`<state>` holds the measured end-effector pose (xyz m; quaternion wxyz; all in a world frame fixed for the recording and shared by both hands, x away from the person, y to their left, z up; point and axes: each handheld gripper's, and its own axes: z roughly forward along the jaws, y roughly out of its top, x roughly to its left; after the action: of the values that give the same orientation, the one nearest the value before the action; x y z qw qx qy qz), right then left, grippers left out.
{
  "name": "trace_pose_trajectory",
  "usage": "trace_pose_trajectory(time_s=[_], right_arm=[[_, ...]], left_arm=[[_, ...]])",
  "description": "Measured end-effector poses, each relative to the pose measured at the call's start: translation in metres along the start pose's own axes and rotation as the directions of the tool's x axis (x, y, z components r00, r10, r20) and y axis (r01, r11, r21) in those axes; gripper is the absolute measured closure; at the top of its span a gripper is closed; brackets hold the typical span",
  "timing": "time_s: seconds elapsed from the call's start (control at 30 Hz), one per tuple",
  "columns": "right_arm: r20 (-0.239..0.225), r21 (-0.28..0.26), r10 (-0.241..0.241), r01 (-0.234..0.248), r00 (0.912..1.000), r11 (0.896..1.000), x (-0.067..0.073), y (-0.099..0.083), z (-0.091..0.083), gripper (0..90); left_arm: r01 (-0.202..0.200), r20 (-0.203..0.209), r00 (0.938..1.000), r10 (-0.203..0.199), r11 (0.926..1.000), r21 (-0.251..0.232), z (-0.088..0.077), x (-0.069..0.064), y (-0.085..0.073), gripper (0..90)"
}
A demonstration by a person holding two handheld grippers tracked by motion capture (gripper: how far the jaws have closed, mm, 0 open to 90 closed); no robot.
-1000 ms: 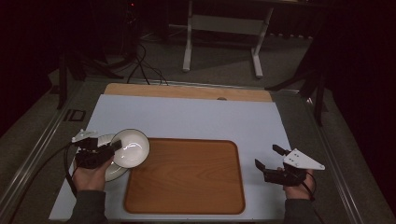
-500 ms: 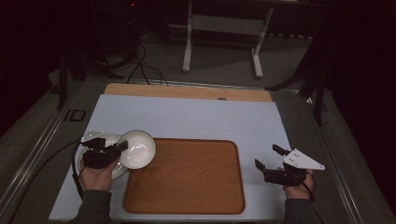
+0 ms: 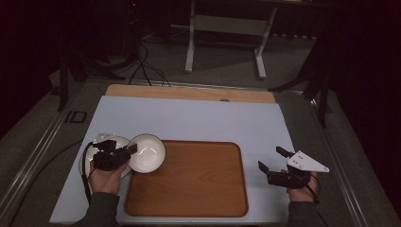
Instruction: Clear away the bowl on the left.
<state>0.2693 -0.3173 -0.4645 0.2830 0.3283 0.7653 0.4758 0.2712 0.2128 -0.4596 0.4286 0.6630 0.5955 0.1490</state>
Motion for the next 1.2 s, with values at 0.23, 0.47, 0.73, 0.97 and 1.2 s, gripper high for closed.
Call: trace_pose_trajectory(time_s=[0.23,0.47,0.73,0.97,1.2], right_arm=[[0.0,0.0,0.001,-0.001,1.0,1.0,0.0,0.0,0.0,13.8],[0.0,0.003,0.0,0.0,1.0,1.0,0.001,0.0,0.001,13.7],[-0.002,0.002,0.001,-0.001,1.0,1.0,0.001,0.0,0.001,13.8],[-0.002,0.002,0.002,-0.002,1.0,1.0,0.001,0.0,0.001,13.8],[-0.002,0.001,0.002,-0.002,1.0,1.0,0.001,0.0,0.001,13.7]], left_arm=[[-0.022,0.009,0.9997,0.022,0.9996,0.017,0.007,-0.007,-0.001,81.8],[-0.03,0.03,0.9991,0.029,0.9992,0.024,0.013,-0.014,-0.001,81.9],[-0.054,0.04,0.9978,0.052,0.9977,0.041,0.021,-0.023,-0.001,81.9],[-0.069,0.045,0.9967,0.067,0.9967,0.043,0.026,-0.03,-0.001,81.9],[-0.081,0.048,0.9957,0.079,0.9955,0.048,0.029,-0.035,-0.002,81.9]])
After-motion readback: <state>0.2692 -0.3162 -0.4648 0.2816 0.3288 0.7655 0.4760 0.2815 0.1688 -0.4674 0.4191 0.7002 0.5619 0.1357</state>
